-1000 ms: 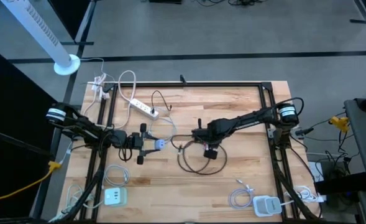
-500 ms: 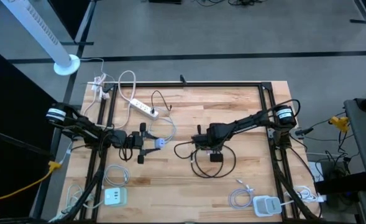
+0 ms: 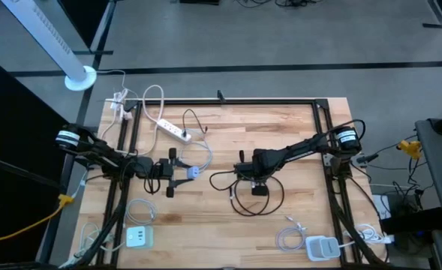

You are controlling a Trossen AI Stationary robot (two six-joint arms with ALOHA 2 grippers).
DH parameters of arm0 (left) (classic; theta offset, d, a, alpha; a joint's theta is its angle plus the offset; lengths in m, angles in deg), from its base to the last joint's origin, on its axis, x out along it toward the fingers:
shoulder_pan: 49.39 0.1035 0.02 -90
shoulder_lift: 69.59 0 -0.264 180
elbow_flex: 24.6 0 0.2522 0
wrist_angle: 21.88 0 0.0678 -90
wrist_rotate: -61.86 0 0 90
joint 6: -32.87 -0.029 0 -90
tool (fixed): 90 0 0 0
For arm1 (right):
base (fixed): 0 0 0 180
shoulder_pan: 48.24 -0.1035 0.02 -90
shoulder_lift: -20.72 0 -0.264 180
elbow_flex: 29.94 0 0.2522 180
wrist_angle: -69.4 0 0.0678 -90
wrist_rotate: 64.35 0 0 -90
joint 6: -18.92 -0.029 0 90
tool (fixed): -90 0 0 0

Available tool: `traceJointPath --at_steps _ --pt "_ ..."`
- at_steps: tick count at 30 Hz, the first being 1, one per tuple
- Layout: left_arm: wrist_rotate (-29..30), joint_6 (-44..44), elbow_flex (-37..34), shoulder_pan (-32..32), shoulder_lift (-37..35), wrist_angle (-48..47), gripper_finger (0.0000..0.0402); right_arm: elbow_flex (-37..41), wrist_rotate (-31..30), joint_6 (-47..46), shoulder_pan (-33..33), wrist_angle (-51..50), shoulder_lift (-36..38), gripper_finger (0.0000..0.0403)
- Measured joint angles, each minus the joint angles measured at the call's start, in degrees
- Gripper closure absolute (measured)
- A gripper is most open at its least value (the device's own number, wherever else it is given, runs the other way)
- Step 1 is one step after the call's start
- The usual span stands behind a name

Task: Insert USB
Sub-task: Insert the black charger cable into the white charger adapter

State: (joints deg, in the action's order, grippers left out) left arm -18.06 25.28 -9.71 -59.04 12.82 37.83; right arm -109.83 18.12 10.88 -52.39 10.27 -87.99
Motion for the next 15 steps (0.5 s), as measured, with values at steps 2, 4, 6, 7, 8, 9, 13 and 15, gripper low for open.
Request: traceJointPath --at_steps 2,4,6,7,8,9,13,15 --pt "0.00 0.02 0.00 0.00 0.00 -0.01 0.0204 -0.70 -0.25 1.13 -0.15 -0.44 0.17 0.0384" --pt "-0.01 0.34 0.00 0.00 0.00 0.01 0.0204 -2.50 -1.65 2.39 -0.31 -2.78 0.14 0.0384" --pt "0.04 0.86 0.00 0.00 0.00 -0.02 0.0204 -5.42 -4.58 4.83 -0.50 -6.68 -0.21 0.0384" --pt "0.85 1.05 0.09 -0.02 0.00 -0.22 0.0204 -7.44 -5.22 5.86 -0.38 -8.62 -0.20 0.0384" --pt "2.09 1.14 0.53 -0.04 -0.02 -1.97 0.0204 -9.62 -5.43 6.66 -0.14 -10.11 -0.10 0.0384" --pt "3.40 1.13 1.21 0.00 -0.01 -4.38 0.0204 -11.69 -5.18 7.39 0.14 -11.72 -0.04 0.0384" --pt "5.44 1.22 6.85 0.09 0.00 -17.92 0.0204 -18.90 -0.10 6.57 2.05 -14.64 -0.28 0.0384" --pt "5.38 2.93 10.73 0.20 0.00 -24.66 0.0204 -21.90 0.27 7.53 2.45 -14.40 -0.22 0.0384"
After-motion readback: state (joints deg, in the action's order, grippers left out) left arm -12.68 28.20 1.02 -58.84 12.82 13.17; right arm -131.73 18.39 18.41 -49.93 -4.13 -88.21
